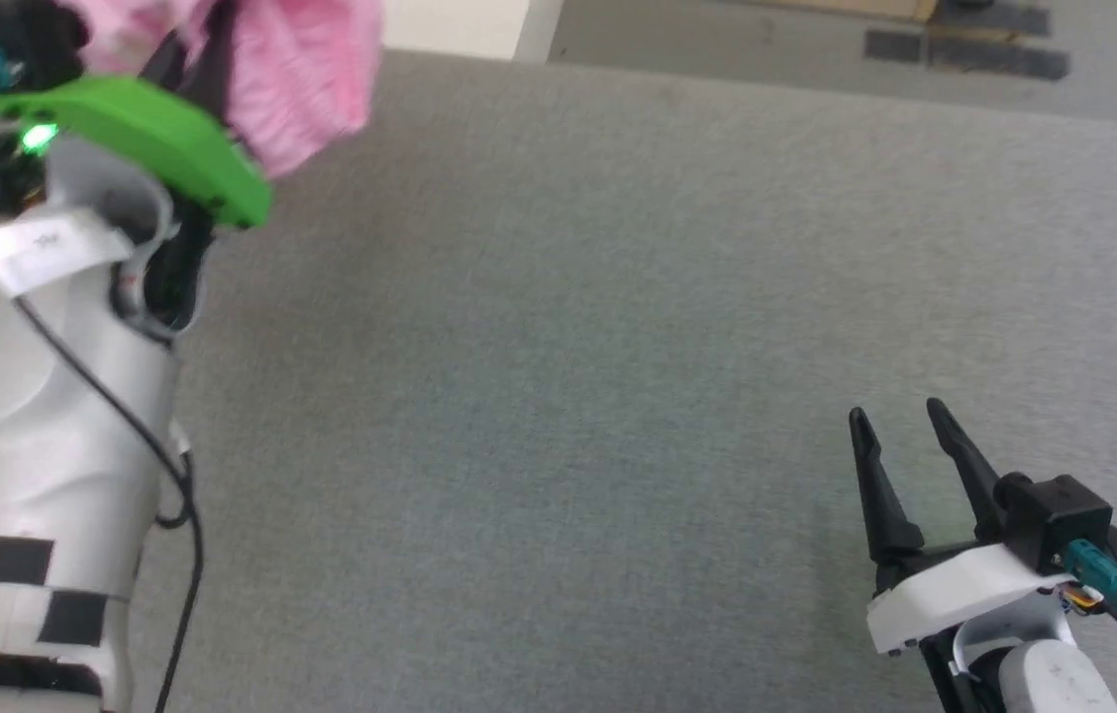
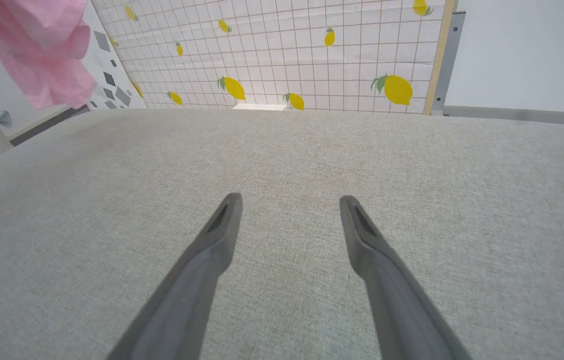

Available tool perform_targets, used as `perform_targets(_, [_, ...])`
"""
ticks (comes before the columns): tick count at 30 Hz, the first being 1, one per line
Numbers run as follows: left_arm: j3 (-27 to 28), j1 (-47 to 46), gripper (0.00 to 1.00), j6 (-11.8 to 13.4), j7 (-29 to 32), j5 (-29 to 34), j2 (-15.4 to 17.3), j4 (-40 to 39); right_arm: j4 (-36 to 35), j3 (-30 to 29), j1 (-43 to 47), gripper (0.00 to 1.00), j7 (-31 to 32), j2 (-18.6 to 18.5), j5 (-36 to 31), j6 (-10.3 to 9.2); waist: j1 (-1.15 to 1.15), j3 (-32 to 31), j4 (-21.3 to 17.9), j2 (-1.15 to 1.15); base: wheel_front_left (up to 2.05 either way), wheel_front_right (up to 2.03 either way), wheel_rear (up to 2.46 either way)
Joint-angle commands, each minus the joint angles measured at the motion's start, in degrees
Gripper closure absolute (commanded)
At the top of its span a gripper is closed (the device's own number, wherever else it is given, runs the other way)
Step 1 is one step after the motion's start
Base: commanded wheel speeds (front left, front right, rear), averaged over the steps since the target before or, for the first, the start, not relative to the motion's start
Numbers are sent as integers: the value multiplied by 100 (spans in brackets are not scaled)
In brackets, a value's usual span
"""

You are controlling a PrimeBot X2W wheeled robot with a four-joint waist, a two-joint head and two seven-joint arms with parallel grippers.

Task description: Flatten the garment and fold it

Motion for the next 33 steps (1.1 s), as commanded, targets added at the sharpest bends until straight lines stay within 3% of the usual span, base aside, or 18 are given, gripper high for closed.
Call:
perform_targets(1, [-132, -103, 100, -22, 94, -64, -118, -165, 65, 36, 56, 0, -75, -4, 56, -8, 0, -443, -516, 43, 0, 0, 0])
perform_targets(10, [-1569, 851, 100, -22, 1350, -378, -674, -697, 324, -111, 190, 0, -294, -4, 253, -8, 0, -616, -1264, 43, 0, 0, 0])
perform_targets(16, [-2555, 1775, 100, -22, 2434, -700, -830, -543, 430, -182, 276, 0, -385, -4, 319, -8, 0, -574, -1467, 43, 0, 0, 0])
perform_targets(19, [-2752, 2071, 100, 7, 3055, -936, -841, -434, 460, -200, 296, 0, -418, -4, 344, -8, 0, -592, -1467, 43, 0, 0, 0])
perform_targets(20, [-2759, 2121, 27, 46, 3147, -983, -837, -468, 475, -203, 300, 0, -428, -4, 358, -8, 0, -604, -1455, 43, 0, 0, 0])
perform_targets(21, [-2724, 2152, 0, 75, 3166, -1041, -845, -524, 491, -194, 302, 0, -434, -4, 373, -8, 0, -620, -1435, 43, 0, 0, 0])
perform_targets(30, [-1726, 2155, 0, 481, 3284, -2050, -790, -1621, 620, -204, 292, 0, -475, -4, 396, -8, 0, -902, -990, 43, 0, 0, 0])
perform_targets(33, [-1219, 2143, 0, 646, 3018, -2277, -689, -2001, 657, -201, 289, 0, -481, -4, 408, -8, 0, -1002, -849, 43, 0, 0, 0])
